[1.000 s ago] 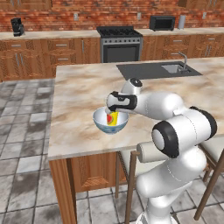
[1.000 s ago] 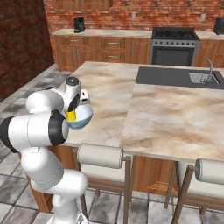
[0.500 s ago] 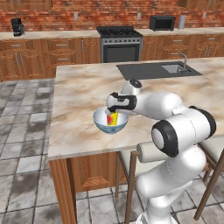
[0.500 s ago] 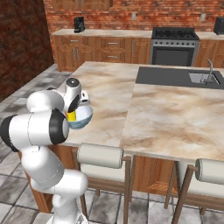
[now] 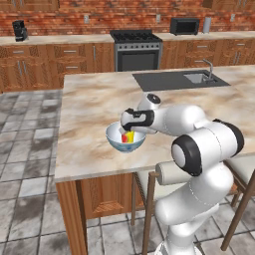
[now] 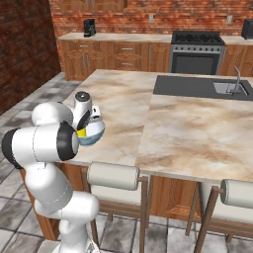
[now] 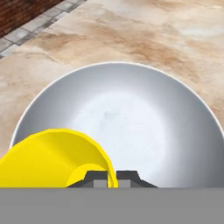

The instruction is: Place the cup inside the bowl on the dining table and move the bowl to any counter.

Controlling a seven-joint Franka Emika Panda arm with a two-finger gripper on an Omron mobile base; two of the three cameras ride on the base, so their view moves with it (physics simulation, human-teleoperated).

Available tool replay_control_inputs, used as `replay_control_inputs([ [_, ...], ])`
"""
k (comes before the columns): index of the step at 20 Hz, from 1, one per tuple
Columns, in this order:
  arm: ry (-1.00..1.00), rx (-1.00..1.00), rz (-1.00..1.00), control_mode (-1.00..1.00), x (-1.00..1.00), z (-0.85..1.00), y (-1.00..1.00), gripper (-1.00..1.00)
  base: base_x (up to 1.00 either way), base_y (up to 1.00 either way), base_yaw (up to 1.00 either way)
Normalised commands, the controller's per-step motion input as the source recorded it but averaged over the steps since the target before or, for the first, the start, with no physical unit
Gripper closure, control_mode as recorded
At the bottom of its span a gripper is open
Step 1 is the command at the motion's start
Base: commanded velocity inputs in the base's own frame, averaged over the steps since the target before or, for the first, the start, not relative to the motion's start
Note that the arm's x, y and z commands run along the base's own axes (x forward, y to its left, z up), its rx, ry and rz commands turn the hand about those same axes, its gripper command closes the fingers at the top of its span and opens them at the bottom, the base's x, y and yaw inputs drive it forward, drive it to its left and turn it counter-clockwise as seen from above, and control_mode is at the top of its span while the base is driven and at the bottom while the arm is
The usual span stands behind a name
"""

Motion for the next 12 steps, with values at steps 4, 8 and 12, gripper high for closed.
replay_control_inputs([
  [4,0.0,0.0,0.0,-1.0,0.0,-0.18,0.0,1.0,0.0,0.0,0.0],
  [8,0.0,0.0,0.0,-1.0,0.0,-0.13,0.0,1.0,0.0,0.0,0.0],
  [12,0.0,0.0,0.0,-1.0,0.0,0.0,0.0,1.0,0.0,0.0,0.0],
])
